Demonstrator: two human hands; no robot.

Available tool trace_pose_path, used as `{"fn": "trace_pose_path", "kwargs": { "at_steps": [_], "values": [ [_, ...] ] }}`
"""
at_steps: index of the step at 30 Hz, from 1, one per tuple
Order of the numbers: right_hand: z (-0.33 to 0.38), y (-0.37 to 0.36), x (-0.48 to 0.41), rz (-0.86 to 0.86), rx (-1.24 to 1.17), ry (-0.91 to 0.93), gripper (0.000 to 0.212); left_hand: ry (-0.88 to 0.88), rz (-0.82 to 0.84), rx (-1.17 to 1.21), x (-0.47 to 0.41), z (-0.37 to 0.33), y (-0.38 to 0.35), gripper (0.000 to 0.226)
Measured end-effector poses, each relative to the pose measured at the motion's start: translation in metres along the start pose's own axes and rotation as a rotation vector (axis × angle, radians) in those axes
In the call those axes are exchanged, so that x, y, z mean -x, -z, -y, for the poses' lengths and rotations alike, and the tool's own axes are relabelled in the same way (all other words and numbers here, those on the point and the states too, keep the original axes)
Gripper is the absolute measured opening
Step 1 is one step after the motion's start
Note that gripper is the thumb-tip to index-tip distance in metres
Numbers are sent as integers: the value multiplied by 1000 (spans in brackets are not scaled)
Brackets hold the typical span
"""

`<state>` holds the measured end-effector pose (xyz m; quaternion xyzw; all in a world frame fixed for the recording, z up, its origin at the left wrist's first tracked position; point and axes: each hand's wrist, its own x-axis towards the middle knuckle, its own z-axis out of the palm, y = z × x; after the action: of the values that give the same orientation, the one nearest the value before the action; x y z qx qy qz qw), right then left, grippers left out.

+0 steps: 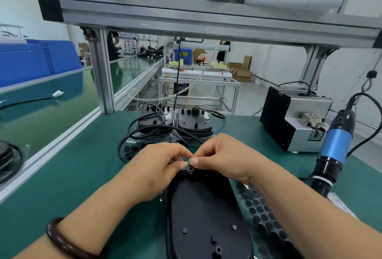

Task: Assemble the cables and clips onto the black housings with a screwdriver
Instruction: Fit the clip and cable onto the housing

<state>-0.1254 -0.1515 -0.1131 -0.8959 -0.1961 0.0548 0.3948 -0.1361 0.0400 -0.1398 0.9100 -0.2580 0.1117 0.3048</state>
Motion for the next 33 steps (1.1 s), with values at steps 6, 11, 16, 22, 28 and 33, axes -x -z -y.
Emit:
{"fn": "trace_pose_path", "kwargs": {
  "at_steps": [6,11,16,22,28,33],
  "values": [
    [0,-3,-5,-2,53,45,17,0,-77,12,4,-1,-2,22],
    [4,-2,-3,27,120,74,10,12,-53,40,9,-1,-1,22],
    [2,-3,1,-33,91,65,6,44,-19,150,11,-1,-7,27],
    [-2,30,5,-70,-63,-66,11,58,-84,245,12,-4,-9,19],
    [-38,104,15,-214,504,-496,16,116,-52,256,12,-3,-8,15],
    [-66,89,17,55,941,-701,36,133,-28,270,12,-1,-8,15]
  ]
}}
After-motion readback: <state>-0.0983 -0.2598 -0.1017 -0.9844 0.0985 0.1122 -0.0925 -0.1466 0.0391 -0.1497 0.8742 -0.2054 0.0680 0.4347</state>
